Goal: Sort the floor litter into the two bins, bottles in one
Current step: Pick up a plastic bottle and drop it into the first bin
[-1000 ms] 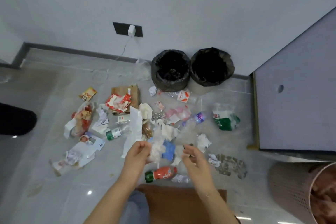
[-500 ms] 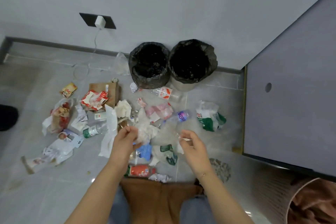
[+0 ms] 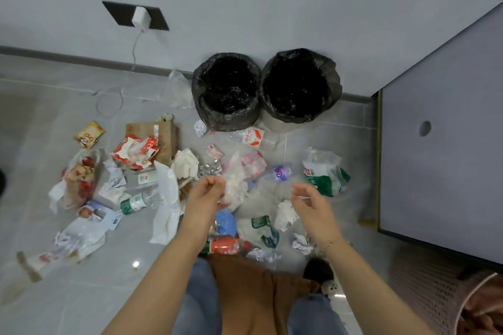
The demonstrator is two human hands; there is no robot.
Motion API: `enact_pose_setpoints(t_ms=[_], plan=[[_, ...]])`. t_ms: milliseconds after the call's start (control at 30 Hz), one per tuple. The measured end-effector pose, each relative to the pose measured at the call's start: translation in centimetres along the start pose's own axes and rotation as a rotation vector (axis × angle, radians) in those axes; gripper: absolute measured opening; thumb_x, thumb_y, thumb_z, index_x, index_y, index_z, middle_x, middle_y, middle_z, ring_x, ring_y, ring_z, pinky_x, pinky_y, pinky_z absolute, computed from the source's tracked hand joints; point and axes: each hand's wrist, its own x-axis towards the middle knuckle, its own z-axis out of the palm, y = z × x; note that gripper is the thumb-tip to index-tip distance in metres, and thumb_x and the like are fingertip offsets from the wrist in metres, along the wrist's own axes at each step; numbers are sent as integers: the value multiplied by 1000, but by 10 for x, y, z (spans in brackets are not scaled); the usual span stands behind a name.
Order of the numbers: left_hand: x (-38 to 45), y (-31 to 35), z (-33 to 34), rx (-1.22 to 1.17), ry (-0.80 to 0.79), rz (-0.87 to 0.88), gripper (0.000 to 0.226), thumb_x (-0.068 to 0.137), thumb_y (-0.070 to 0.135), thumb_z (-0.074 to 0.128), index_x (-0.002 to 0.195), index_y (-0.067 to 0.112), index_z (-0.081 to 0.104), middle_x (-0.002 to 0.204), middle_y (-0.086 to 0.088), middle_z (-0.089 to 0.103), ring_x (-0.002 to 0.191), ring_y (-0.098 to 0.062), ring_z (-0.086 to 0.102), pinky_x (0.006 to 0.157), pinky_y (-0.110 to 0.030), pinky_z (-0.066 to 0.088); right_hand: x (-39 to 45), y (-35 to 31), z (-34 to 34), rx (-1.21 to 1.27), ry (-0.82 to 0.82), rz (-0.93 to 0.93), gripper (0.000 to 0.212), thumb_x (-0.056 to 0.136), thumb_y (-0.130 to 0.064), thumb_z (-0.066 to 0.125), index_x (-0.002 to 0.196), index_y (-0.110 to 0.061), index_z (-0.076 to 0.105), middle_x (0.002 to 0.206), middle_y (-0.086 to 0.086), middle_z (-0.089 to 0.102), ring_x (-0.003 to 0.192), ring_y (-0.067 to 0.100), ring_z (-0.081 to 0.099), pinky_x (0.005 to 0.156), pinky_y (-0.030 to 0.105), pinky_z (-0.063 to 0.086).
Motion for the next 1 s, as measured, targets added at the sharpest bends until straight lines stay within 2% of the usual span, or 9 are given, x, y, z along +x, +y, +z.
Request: enact_pose_setpoints(t_ms=[167,300,433,533,633,733,800,900,1000], plan=[[49,6,-33,154,-60,78,16,95,10,54,80,12,57,72,1,54,66,-11,49,60,-22,46,25,-15,56,40,47,26,24,94,-12,54,116,-21,57,112,-6,60,99,8,57,88,24,48],[86,-2,-20,166,-51,77,15,95,9,53,81,15,57,75,1,54,67,-13,49,49,-15,45,54,-12,78,102,19,-24,23,94,-12,54,112,-25,57,105,-16,59,94,3,56,81,16,44],[133,-8,10,220,-60,214,13,94,11,54,82,14,59,75,2,58,69,-14,53,63,-30,54,103,2,70,34,50,-120,27,93,-12,55,114,-27,57,109,-16,58,93,-1,55,75,8,44],[177,-18,29,250,-60,326,11,94,15,55,83,14,59,72,5,57,67,-13,52,66,-35,54,153,8,64,-109,38,-255,29,93,-11,53,115,-30,54,109,-17,52,96,1,54,80,12,46],[229,-26,40,326,-41,510,12,94,17,55,82,18,58,73,7,59,65,-7,53,69,-34,53,215,10,68,-406,85,-507,32,90,-11,56,121,-22,56,114,-11,52,108,8,51,89,19,42],[291,-20,40,440,101,746,11,94,17,54,83,21,54,75,9,59,68,-5,55,64,-23,46,279,-2,83,-733,198,-843,37,88,-13,56,125,-15,56,125,-3,52,117,16,47,94,29,46],[326,-18,36,496,174,858,6,95,19,52,89,19,50,78,5,59,72,-12,57,65,-28,46,310,-13,92,-926,301,-988,40,87,-15,56,127,-17,56,134,0,49,123,20,45,96,34,46],[359,-30,36,579,200,981,9,97,18,46,89,19,43,75,-2,55,65,-17,51,61,-34,44,339,-14,100,-991,488,-1064,41,85,-18,58,126,-16,56,135,3,48,121,23,47,91,36,48],[373,-21,51,701,123,1108,19,92,4,41,80,16,50,76,-2,51,63,-16,45,54,-22,36,351,-8,87,-1101,462,-1069,48,89,-29,54,135,-19,43,134,0,42,115,20,49,78,34,51]])
